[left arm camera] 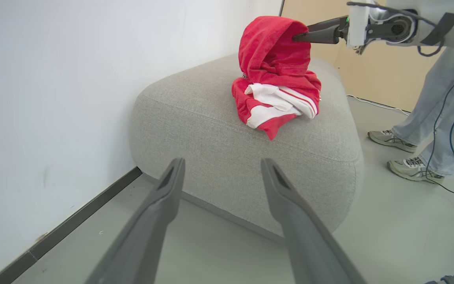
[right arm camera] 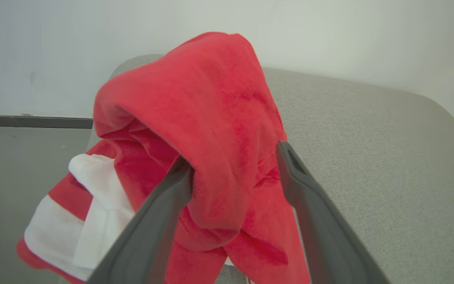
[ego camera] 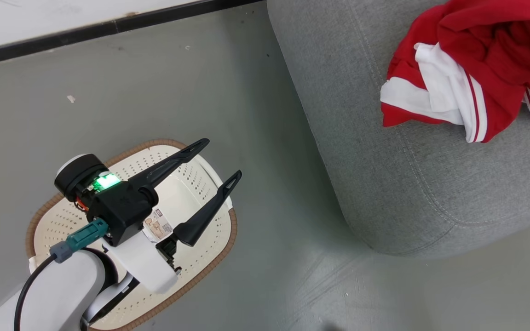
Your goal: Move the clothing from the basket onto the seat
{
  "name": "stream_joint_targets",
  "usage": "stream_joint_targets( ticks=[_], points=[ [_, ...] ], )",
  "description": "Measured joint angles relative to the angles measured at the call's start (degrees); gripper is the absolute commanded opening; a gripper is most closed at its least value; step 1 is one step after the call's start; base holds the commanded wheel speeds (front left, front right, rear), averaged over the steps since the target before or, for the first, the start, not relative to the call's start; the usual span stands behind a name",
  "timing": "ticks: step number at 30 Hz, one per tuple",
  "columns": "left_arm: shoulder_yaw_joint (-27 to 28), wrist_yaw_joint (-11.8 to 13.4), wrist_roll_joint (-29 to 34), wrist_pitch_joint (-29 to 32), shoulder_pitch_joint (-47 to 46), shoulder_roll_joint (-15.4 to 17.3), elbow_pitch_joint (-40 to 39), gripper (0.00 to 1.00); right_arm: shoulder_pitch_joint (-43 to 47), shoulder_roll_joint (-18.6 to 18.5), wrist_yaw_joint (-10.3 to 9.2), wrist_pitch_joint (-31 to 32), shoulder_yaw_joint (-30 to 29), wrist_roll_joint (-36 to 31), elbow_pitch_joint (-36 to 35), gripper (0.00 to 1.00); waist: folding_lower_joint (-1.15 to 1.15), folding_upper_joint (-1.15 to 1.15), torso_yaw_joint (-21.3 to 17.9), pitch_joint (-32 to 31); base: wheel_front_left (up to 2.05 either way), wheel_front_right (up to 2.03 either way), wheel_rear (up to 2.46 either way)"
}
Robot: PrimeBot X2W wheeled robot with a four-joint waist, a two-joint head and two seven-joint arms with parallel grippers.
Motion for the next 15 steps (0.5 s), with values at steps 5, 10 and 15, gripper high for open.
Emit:
stream_joint_targets(
  ticks=[5, 10, 15],
  points=[
    [0.1, 0.0, 0.0, -0.6, 0.0, -0.4, 0.8, 1.0, 0.0, 0.0, -0.01, 1.3, 0.3, 2.5, 0.1, 1.0, 0.0, 0.0, -0.3, -1.4, 0.0, 0.0, 0.0],
    [0.3, 0.0, -0.1, -1.4, 0.0, -0.9, 1.8, 1.0, 0.0, -0.3, -0.01, 1.7, 0.8, 4.8, -0.4, 1.0, 0.0, 0.0, -0.4, -3.0, 0.0, 0.0, 0.0],
    [0.6, 0.0, -0.5, -2.1, 0.2, -1.2, 2.7, 1.0, -0.3, -1.7, -0.01, 1.7, 1.5, 5.3, -2.0, 1.0, 0.0, 0.0, -0.4, -4.7, 0.0, 0.0, 0.0]
  ],
)
